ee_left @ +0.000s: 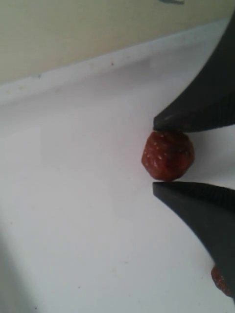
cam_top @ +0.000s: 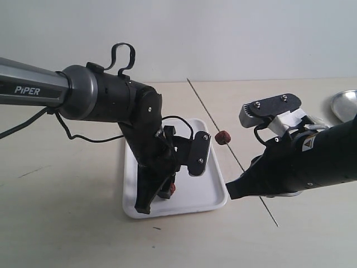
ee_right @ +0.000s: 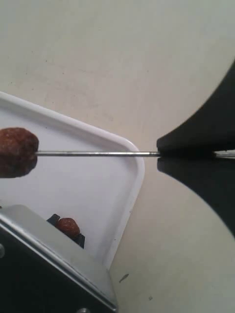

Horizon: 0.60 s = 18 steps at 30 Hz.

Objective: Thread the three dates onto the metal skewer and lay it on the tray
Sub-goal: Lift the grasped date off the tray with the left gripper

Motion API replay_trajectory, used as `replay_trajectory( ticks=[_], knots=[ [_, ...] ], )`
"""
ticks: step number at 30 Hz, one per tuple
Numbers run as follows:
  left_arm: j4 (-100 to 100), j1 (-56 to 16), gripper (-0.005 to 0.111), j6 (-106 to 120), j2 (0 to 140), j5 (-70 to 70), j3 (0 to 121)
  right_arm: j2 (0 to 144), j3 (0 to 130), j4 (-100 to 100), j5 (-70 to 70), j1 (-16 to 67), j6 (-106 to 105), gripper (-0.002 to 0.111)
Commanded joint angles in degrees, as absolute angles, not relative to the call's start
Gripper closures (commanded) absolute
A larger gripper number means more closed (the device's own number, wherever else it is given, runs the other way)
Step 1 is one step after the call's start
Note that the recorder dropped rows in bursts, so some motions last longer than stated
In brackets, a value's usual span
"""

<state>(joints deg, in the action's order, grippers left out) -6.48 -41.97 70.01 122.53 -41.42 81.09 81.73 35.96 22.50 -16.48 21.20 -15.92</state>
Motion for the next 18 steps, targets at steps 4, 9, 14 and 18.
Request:
replay_trajectory(
  ticks=[4,9,14,18],
  knots=[
    [-6.57,-42.21,0.072,69.67,122.57,-41.77,81.42,81.35,35.81,22.36,-16.57,20.92,-15.81,0.108],
    [-6.57,-42.21,0.072,69.31,122.57,-41.77,81.42,81.35,35.81,22.36,-16.57,20.92,-15.81,0.108],
    [-6.57,-42.21,0.072,68.49,122.57,-41.77,81.42,81.35,35.81,22.36,-16.79,20.92,-15.81,0.108],
    [-6.57,-42.21,0.072,68.25,122.57,-41.77,81.42,81.35,35.81,22.36,-16.91,20.92,-15.81,0.108]
  ],
)
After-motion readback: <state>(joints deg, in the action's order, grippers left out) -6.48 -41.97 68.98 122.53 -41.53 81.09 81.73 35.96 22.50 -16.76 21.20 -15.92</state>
